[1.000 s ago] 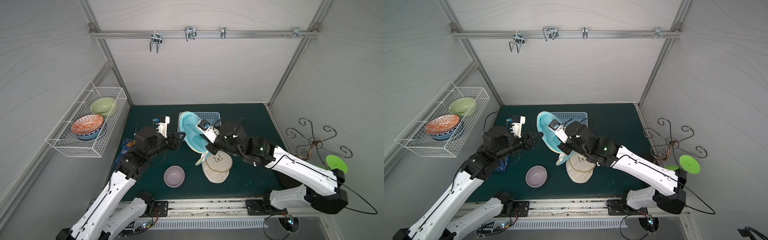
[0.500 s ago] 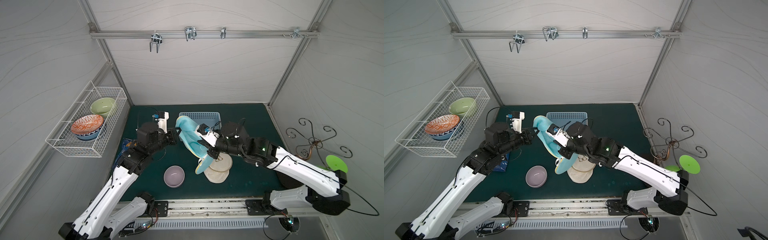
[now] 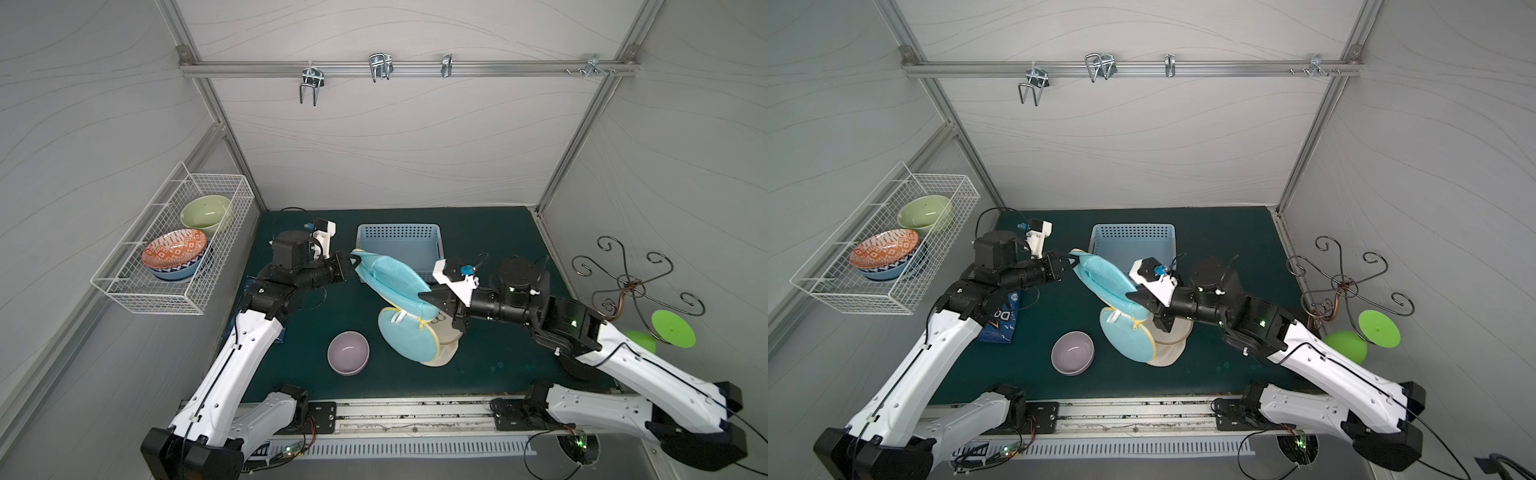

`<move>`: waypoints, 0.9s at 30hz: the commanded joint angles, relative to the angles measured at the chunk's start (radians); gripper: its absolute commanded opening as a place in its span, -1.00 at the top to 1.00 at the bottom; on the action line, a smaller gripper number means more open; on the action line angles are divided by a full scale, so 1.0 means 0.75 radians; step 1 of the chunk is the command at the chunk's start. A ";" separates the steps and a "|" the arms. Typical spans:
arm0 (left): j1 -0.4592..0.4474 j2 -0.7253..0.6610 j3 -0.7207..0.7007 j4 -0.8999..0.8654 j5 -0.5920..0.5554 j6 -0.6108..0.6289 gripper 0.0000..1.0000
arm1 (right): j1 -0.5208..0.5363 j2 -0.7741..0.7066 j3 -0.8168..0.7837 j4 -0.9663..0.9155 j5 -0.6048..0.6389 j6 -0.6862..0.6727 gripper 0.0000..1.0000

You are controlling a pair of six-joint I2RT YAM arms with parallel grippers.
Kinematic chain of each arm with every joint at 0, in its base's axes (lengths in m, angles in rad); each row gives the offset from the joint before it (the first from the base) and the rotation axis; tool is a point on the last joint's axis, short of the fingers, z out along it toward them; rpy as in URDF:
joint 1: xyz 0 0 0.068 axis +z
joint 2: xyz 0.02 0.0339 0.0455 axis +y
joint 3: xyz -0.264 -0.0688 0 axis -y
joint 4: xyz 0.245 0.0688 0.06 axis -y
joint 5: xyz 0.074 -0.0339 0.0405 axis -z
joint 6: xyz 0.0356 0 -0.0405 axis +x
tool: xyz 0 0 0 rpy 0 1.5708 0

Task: Turn the laundry bag inside out
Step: Turn over the laundry bag.

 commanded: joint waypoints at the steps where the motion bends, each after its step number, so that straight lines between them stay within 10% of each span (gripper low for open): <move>1: 0.052 -0.026 -0.153 0.157 0.023 -0.052 1.00 | -0.136 -0.131 -0.020 0.466 -0.096 0.242 1.00; 4: 0.050 -0.078 -0.282 0.434 0.278 -0.169 1.00 | -0.141 -0.160 -0.135 0.681 0.075 0.323 1.00; 7: -0.002 -0.116 -0.247 0.303 0.168 -0.111 1.00 | -0.163 -0.137 -0.180 0.828 0.196 0.472 1.00; 13: -0.065 -0.186 -0.340 0.650 0.252 -0.322 1.00 | -0.389 0.036 -0.275 1.153 0.035 1.201 1.00; 19: -0.158 -0.251 -0.153 0.137 -0.176 0.062 1.00 | -0.573 0.156 -0.322 1.410 -0.074 1.821 1.00; 27: -0.157 -0.152 -0.122 -0.067 -0.471 0.071 1.00 | -0.639 0.282 -0.302 1.897 -0.083 2.180 1.00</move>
